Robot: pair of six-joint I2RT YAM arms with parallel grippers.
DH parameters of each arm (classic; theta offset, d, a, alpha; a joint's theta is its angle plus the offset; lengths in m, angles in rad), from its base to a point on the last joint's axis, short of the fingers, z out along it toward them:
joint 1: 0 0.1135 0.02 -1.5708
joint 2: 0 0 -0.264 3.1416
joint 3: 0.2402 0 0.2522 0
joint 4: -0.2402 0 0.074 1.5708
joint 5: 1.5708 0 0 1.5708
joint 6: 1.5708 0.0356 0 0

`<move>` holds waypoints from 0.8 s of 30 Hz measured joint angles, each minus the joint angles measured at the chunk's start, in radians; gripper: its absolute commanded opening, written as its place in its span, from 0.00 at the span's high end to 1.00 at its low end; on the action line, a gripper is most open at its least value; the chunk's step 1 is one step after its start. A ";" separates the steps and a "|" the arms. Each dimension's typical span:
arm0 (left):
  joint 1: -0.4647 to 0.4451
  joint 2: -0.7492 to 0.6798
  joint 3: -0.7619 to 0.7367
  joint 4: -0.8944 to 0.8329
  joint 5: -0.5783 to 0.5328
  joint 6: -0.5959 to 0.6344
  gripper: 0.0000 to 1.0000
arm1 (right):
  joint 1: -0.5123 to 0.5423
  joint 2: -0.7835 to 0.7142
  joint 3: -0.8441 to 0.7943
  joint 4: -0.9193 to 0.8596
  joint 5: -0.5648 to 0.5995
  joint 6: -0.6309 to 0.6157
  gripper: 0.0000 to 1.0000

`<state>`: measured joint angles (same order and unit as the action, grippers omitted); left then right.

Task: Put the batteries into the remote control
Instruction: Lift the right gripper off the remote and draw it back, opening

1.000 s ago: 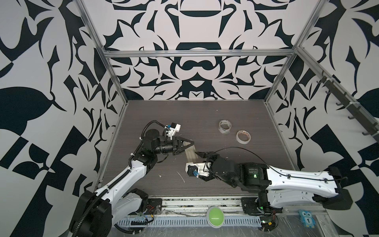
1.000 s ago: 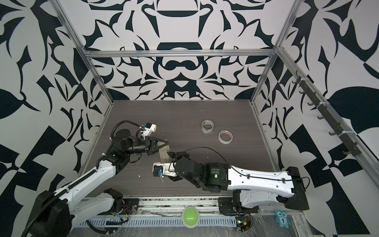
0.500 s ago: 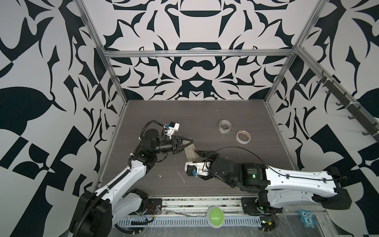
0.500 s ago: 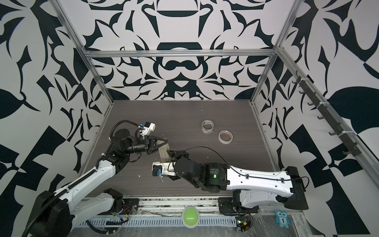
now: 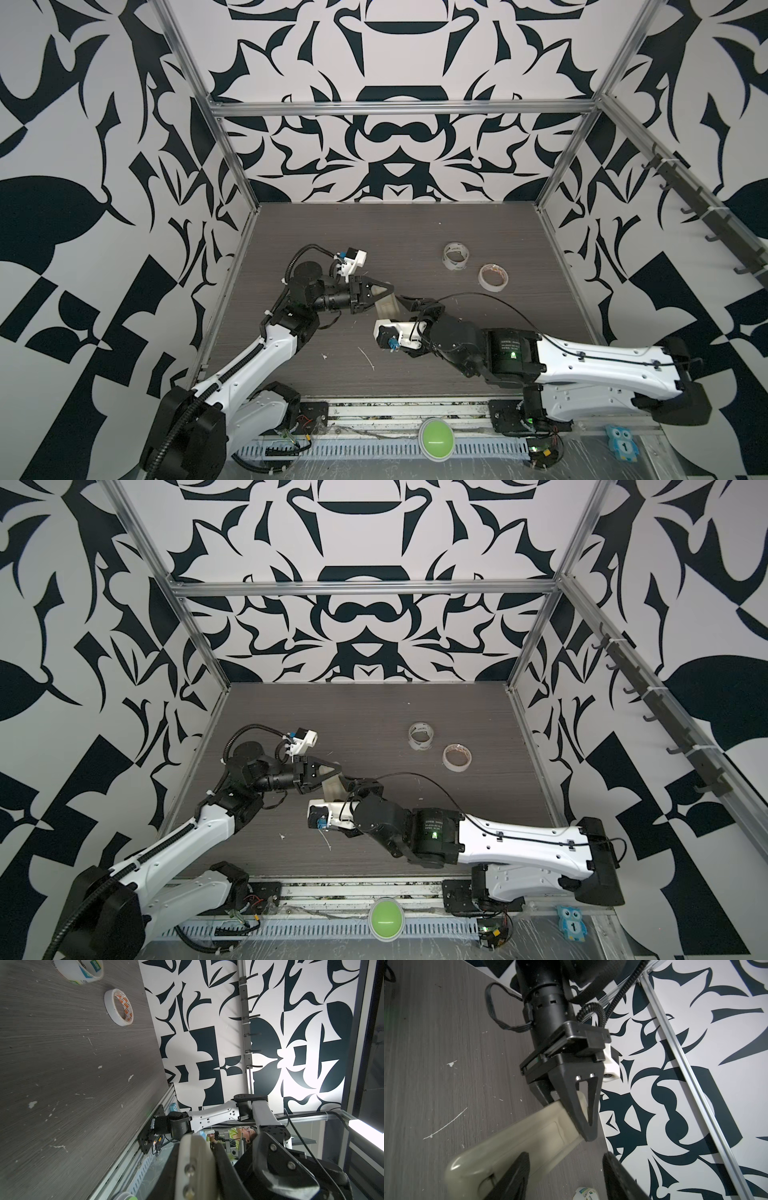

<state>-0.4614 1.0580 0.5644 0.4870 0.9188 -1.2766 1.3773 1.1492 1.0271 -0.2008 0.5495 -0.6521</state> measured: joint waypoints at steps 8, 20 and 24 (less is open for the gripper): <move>0.006 0.000 0.000 0.001 0.011 -0.006 1.00 | 0.000 0.000 0.000 0.004 -0.007 0.003 0.39; 0.029 -0.009 0.000 0.001 0.005 0.020 1.00 | -0.034 -0.027 0.236 -0.239 -0.101 0.298 0.37; 0.029 -0.034 0.000 -0.019 0.003 0.078 1.00 | -0.034 -0.037 0.240 -0.270 -0.114 0.340 0.37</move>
<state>-0.4320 1.0245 0.5644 0.4679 0.9222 -1.1984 1.3430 1.1118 1.2667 -0.4706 0.4355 -0.3119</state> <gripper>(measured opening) 0.247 0.630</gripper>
